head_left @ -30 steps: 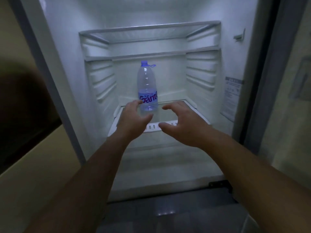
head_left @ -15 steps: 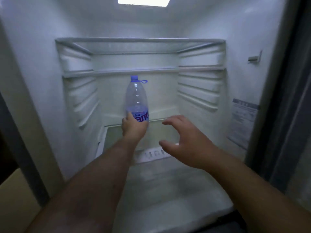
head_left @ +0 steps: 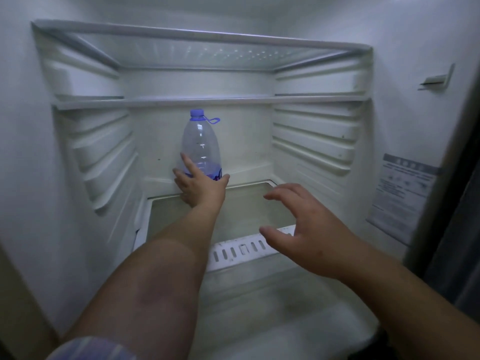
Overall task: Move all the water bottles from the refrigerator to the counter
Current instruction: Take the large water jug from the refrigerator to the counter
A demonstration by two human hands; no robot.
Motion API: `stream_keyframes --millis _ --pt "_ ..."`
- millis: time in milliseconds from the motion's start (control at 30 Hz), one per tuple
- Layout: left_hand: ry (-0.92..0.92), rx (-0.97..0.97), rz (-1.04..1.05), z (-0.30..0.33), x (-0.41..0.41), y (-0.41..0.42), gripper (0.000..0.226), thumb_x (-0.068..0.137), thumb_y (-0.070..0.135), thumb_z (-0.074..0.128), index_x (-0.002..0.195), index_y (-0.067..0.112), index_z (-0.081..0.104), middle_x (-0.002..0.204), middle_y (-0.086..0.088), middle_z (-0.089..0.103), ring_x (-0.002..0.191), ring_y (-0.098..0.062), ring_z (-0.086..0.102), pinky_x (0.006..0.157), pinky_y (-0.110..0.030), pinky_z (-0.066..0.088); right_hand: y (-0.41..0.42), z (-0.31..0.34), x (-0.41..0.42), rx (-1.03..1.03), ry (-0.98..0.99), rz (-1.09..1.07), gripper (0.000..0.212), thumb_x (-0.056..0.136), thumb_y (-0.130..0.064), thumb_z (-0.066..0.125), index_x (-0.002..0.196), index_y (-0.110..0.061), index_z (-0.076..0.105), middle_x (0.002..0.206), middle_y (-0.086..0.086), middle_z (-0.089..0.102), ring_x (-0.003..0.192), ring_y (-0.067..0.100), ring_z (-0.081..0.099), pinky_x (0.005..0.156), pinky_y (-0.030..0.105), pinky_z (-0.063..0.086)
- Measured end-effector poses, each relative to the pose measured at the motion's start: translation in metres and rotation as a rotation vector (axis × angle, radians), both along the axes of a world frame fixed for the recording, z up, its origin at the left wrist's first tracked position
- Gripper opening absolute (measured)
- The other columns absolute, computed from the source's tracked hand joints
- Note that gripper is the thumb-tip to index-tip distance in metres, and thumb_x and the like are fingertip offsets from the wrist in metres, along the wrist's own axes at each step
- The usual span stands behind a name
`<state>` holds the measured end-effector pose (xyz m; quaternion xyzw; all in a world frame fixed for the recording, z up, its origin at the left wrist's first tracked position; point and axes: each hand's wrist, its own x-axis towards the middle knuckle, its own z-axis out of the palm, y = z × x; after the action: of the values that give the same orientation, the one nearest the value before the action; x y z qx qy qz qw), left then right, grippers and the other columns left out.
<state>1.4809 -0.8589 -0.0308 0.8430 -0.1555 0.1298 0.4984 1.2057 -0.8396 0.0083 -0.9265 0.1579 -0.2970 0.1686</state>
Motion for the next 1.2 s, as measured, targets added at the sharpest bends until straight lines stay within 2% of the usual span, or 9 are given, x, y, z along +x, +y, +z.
stream_keyframes --millis 67,133,233,333,433,600,800,1000,1200 --pt "0.015 -0.034 0.001 -0.002 0.005 -0.002 0.129 0.066 0.055 0.082 0.154 0.032 -0.01 0.161 -0.018 0.007 0.147 -0.034 0.016 0.109 -0.051 0.031 -0.001 -0.002 0.001 0.012 0.014 -0.01 0.053 0.082 -0.05 0.06 0.131 -0.04 0.043 0.132 -0.029 0.035 0.107 -0.004 0.043 0.084 0.019 0.039" --pt "0.007 -0.063 -0.011 -0.002 0.008 -0.004 0.129 0.066 0.051 0.083 0.154 0.033 -0.009 0.154 -0.019 0.021 0.141 -0.037 0.027 0.108 -0.05 0.034 -0.001 -0.004 0.002 0.022 0.019 -0.009 0.053 0.082 -0.05 0.061 0.131 -0.04 0.043 0.131 -0.03 0.035 0.099 -0.008 0.043 0.082 0.017 0.037" --pt "-0.013 -0.062 -0.031 0.002 0.007 -0.004 0.125 0.069 0.046 0.083 0.155 0.032 -0.007 0.14 -0.016 0.036 0.126 -0.036 0.042 0.101 -0.047 0.04 0.001 -0.006 0.001 0.026 0.047 -0.011 0.053 0.083 -0.05 0.06 0.132 -0.041 0.042 0.126 -0.034 0.031 0.102 -0.005 0.045 0.077 0.015 0.039" --pt "-0.022 -0.042 -0.051 0.003 0.005 0.0 0.121 0.072 0.046 0.081 0.155 0.034 -0.006 0.14 -0.014 0.038 0.122 -0.035 0.045 0.096 -0.046 0.043 0.003 -0.006 -0.002 0.027 0.05 -0.009 0.053 0.082 -0.05 0.06 0.132 -0.041 0.042 0.126 -0.033 0.031 0.107 -0.002 0.045 0.078 0.015 0.041" --pt "-0.047 -0.025 -0.057 0.002 0.0 0.007 0.116 0.073 0.048 0.079 0.155 0.035 -0.003 0.139 -0.013 0.039 0.121 -0.035 0.046 0.093 -0.045 0.044 0.005 -0.005 -0.006 0.018 0.03 -0.007 0.053 0.083 -0.048 0.06 0.132 -0.037 0.044 0.128 -0.029 0.034 0.116 -0.005 0.039 0.092 0.02 0.038" --pt "-0.05 -0.045 -0.044 0.002 -0.011 0.017 0.116 0.072 0.047 0.079 0.156 0.033 0.0 0.137 -0.013 0.04 0.121 -0.035 0.045 0.091 -0.044 0.043 0.011 -0.007 -0.014 0.007 0.003 0.007 0.052 0.083 -0.048 0.062 0.13 -0.035 0.046 0.123 -0.03 0.035 0.117 -0.005 0.04 0.094 0.02 0.037" --pt "-0.065 -0.054 -0.028 0.002 -0.02 0.024 0.115 0.072 0.05 0.077 0.156 0.033 0.001 0.136 -0.013 0.045 0.119 -0.037 0.048 0.09 -0.047 0.044 0.014 -0.008 -0.024 0.007 0.02 -0.004 0.055 0.081 -0.054 0.06 0.132 -0.039 0.044 0.13 -0.028 0.034 0.121 -0.002 0.039 0.099 0.032 0.042" --pt "-0.059 -0.121 -0.053 -0.002 -0.032 0.036 0.121 0.068 0.05 0.08 0.156 0.031 0.0 0.136 -0.013 0.046 0.122 -0.036 0.049 0.093 -0.046 0.044 0.018 -0.008 -0.032 0.023 0.011 0.003 0.053 0.083 -0.049 0.062 0.131 -0.037 0.045 0.121 -0.033 0.03 0.118 -0.006 0.037 0.098 0.026 0.04" --pt "-0.001 -0.121 -0.103 0.0 -0.032 0.036 0.132 0.061 0.049 0.086 0.154 0.033 -0.006 0.143 -0.015 0.036 0.13 -0.037 0.042 0.103 -0.049 0.041 0.026 -0.006 -0.035 0.03 -0.017 0.031 0.052 0.084 -0.045 0.064 0.132 -0.034 0.047 0.129 -0.025 0.037 0.118 -0.004 0.04 0.097 0.022 0.038"
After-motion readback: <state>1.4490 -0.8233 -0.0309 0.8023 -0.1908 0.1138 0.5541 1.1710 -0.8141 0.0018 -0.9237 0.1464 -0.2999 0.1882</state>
